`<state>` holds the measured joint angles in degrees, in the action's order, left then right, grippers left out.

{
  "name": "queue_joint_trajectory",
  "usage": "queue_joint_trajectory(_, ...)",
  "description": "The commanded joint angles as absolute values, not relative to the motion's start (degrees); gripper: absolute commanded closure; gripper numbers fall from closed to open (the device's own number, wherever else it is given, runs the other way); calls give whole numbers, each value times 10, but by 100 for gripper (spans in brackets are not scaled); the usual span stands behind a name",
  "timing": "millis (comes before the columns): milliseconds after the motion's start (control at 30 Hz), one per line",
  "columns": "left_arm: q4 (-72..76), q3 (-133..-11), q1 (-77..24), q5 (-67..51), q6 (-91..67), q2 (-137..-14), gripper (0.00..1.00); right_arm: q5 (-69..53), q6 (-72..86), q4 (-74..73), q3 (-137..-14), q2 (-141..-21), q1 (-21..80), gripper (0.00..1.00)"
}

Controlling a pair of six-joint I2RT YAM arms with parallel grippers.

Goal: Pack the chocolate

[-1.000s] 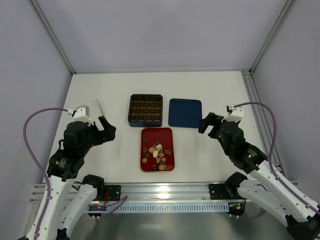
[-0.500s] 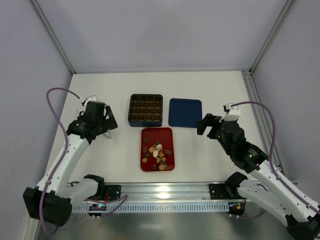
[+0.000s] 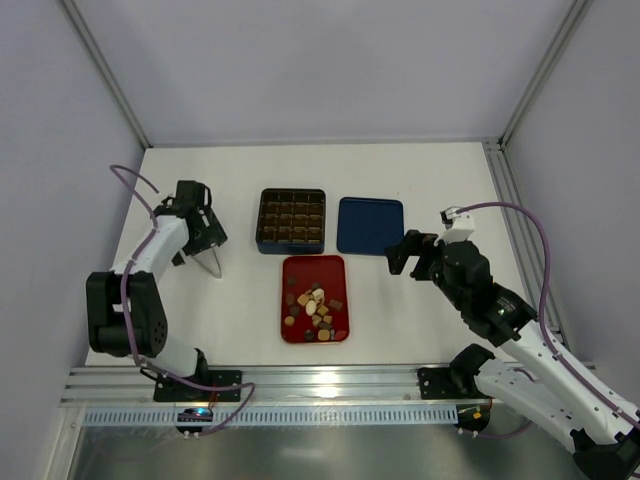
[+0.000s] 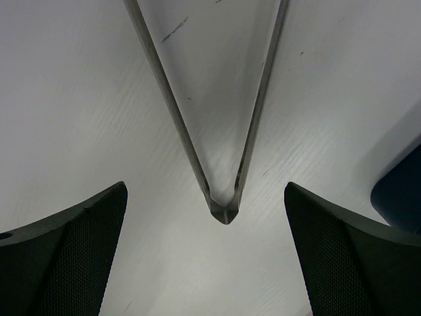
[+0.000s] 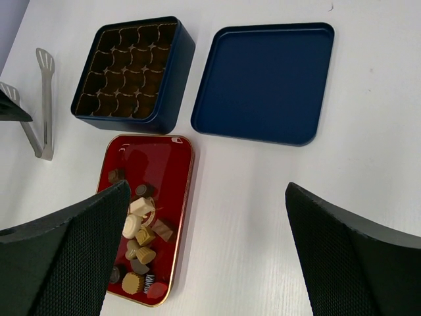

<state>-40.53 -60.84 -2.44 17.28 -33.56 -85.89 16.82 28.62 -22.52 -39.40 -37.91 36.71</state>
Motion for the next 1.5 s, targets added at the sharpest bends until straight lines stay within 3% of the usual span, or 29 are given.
queue_joint_trajectory(0,-353,-614,16,127,-326,-896,0,156,284,-216,-410,-379,369,0)
queue_joint_trajectory(567,-314,-637,37,120,-381,-996,2,146,300,-192,-376,-373,369,0)
queue_joint_trajectory(1300,-298,-657,38,127,-393,-1057,18,139,302,-172,-364,-401,369,0)
queue_joint_trajectory(1433,-297,-650,39,121,-396,-1060,25,134,304,-171,-361,-403,369,0)
queue_joint_trajectory(1467,-297,-649,39,118,-396,-1058,31,131,305,-171,-360,-403,369,0)
